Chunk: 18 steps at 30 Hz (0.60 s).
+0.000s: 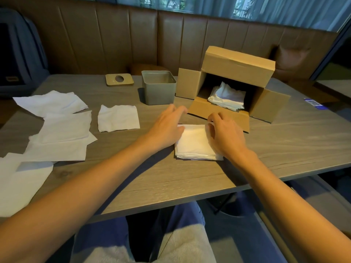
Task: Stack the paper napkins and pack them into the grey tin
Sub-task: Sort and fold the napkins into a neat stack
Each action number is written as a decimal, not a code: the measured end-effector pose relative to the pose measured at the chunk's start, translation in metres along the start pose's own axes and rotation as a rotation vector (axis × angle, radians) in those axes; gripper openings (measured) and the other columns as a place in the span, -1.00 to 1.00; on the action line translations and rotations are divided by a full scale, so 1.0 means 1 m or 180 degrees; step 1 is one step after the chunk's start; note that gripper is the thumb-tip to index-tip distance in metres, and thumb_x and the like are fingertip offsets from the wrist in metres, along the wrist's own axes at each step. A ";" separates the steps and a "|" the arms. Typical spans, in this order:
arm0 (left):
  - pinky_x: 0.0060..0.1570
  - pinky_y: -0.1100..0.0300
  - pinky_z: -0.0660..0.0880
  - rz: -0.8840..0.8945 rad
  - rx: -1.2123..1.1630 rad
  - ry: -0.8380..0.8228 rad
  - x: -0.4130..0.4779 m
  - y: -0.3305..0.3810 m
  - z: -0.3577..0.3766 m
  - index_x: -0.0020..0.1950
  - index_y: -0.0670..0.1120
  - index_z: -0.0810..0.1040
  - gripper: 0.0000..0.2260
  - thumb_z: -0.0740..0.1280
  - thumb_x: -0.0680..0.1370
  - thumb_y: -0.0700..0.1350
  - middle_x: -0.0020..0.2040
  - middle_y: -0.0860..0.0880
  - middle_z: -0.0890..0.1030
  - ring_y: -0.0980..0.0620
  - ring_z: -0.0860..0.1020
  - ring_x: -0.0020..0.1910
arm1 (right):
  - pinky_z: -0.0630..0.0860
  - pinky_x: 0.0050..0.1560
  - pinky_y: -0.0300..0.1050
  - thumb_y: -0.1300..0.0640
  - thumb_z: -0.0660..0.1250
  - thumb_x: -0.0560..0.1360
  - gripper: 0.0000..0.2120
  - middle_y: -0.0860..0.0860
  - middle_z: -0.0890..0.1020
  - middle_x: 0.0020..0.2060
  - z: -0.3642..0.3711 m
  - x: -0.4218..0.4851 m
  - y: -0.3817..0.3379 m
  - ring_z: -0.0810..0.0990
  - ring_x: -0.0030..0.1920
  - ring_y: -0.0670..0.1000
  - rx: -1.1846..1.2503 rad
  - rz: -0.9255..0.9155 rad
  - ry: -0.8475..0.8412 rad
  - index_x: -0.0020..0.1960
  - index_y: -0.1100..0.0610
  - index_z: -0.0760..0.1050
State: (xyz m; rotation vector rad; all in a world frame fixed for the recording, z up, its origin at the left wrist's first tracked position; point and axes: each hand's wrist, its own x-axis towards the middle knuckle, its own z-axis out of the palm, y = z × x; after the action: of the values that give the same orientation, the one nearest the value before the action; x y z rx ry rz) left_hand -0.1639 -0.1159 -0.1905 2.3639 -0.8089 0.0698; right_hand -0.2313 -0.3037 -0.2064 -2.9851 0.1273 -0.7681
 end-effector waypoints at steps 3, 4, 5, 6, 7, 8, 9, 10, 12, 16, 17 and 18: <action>0.28 0.08 0.36 0.0749 0.0463 0.0331 -0.012 0.011 0.006 0.41 -0.03 0.45 -0.68 0.24 0.65 -0.04 0.32 -0.02 0.44 0.02 0.38 0.30 | 0.54 0.05 0.03 0.06 0.24 0.62 -0.76 0.08 0.62 0.08 -0.001 -0.003 -0.001 0.57 0.03 0.10 0.0197 -0.0531 -0.0008 0.16 0.16 0.56; 0.34 0.06 0.31 0.0912 0.0672 0.0244 -0.018 0.013 0.010 0.41 -0.03 0.45 -0.67 0.19 0.67 0.00 0.35 -0.01 0.45 0.03 0.37 0.33 | 0.53 0.11 0.05 0.05 0.20 0.64 -0.74 0.09 0.62 0.09 -0.001 -0.005 -0.003 0.58 0.07 0.10 0.0340 -0.0692 -0.0198 0.18 0.16 0.56; 0.40 0.04 0.25 0.0961 0.0852 0.0049 -0.023 0.013 0.016 0.42 -0.03 0.44 -0.65 0.12 0.68 0.03 0.38 -0.01 0.45 0.04 0.35 0.38 | 0.51 0.19 0.06 0.03 0.15 0.67 -0.70 0.11 0.61 0.13 -0.001 -0.010 -0.005 0.58 0.13 0.10 0.0488 -0.0785 -0.0470 0.23 0.16 0.54; 0.46 0.01 0.18 0.0891 0.0986 -0.0236 -0.028 0.012 0.020 0.47 -0.04 0.38 -0.61 0.06 0.69 0.05 0.45 -0.02 0.40 0.03 0.30 0.44 | 0.45 0.31 0.07 0.01 0.10 0.69 -0.65 0.14 0.58 0.23 -0.001 -0.014 -0.007 0.54 0.24 0.12 0.0606 -0.0809 -0.0789 0.32 0.16 0.49; 0.51 -0.02 0.09 0.0739 0.1074 -0.0570 -0.031 0.009 0.023 0.55 -0.04 0.28 -0.56 0.00 0.70 0.07 0.54 -0.05 0.30 0.01 0.21 0.52 | 0.31 0.46 0.06 -0.03 0.04 0.70 -0.57 0.17 0.47 0.40 -0.001 -0.018 -0.008 0.41 0.41 0.14 0.0628 -0.0746 -0.1151 0.46 0.16 0.38; 0.55 -0.04 -0.02 0.0567 0.1130 -0.0881 -0.033 0.005 0.025 0.62 -0.04 0.13 -0.51 -0.06 0.71 0.10 0.62 -0.06 0.15 0.00 0.08 0.59 | 0.10 0.57 0.03 -0.08 -0.03 0.71 -0.47 0.15 0.26 0.55 -0.003 -0.021 -0.007 0.20 0.56 0.13 0.0558 -0.0616 -0.1499 0.58 0.16 0.19; 0.57 -0.04 -0.10 0.0437 0.1178 -0.1081 -0.035 0.000 0.024 0.65 -0.04 -0.01 -0.47 -0.10 0.71 0.13 0.65 -0.04 0.00 0.00 -0.05 0.62 | -0.10 0.58 -0.01 -0.15 -0.09 0.70 -0.40 0.10 0.05 0.62 -0.004 -0.025 -0.005 -0.01 0.61 0.07 0.0423 -0.0490 -0.1778 0.63 0.14 0.00; 0.57 -0.03 -0.15 0.0366 0.1228 -0.1179 -0.035 -0.004 0.021 0.65 -0.03 -0.10 -0.44 -0.12 0.70 0.16 0.66 -0.03 -0.10 0.01 -0.13 0.62 | -0.21 0.56 -0.04 -0.20 -0.14 0.68 -0.35 0.06 -0.09 0.63 -0.005 -0.027 -0.003 -0.14 0.62 0.02 0.0290 -0.0407 -0.1925 0.64 0.12 -0.14; 0.57 -0.05 -0.16 0.0330 0.1272 -0.1285 -0.036 -0.008 0.015 0.65 -0.02 -0.17 -0.41 -0.14 0.68 0.21 0.65 -0.02 -0.18 0.01 -0.19 0.62 | -0.25 0.57 -0.02 -0.26 -0.19 0.65 -0.30 0.06 -0.19 0.62 -0.008 -0.033 0.001 -0.22 0.61 0.01 0.0146 -0.0287 -0.2008 0.63 0.12 -0.23; 0.57 -0.06 -0.17 0.0285 0.1391 -0.1312 -0.033 -0.015 0.009 0.65 -0.03 -0.18 -0.33 -0.16 0.65 0.29 0.65 -0.04 -0.19 -0.01 -0.20 0.62 | -0.17 0.60 0.09 -0.28 -0.24 0.63 -0.27 0.09 -0.18 0.62 -0.009 -0.037 0.002 -0.20 0.61 0.03 -0.0014 -0.0137 -0.2006 0.63 0.15 -0.24; 0.57 -0.05 -0.17 0.0256 0.1420 -0.1312 -0.031 -0.018 0.008 0.64 -0.03 -0.18 -0.32 -0.16 0.63 0.32 0.65 -0.04 -0.19 -0.02 -0.20 0.62 | -0.17 0.60 0.09 -0.27 -0.24 0.63 -0.27 0.09 -0.17 0.62 -0.009 -0.036 0.001 -0.19 0.62 0.04 -0.0039 -0.0125 -0.2018 0.63 0.16 -0.23; 0.57 -0.04 -0.17 0.0219 0.1442 -0.1314 -0.030 -0.021 0.007 0.64 -0.02 -0.18 -0.31 -0.17 0.63 0.33 0.65 -0.04 -0.18 -0.04 -0.20 0.62 | -0.16 0.60 0.10 -0.27 -0.23 0.64 -0.27 0.09 -0.16 0.63 -0.010 -0.036 -0.001 -0.18 0.62 0.05 -0.0049 -0.0113 -0.2036 0.63 0.16 -0.22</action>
State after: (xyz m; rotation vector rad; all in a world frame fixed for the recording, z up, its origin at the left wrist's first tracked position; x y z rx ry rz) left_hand -0.1770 -0.0912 -0.2143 2.8249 -1.1698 -0.2392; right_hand -0.2671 -0.3002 -0.2148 -3.0777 0.0472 0.2090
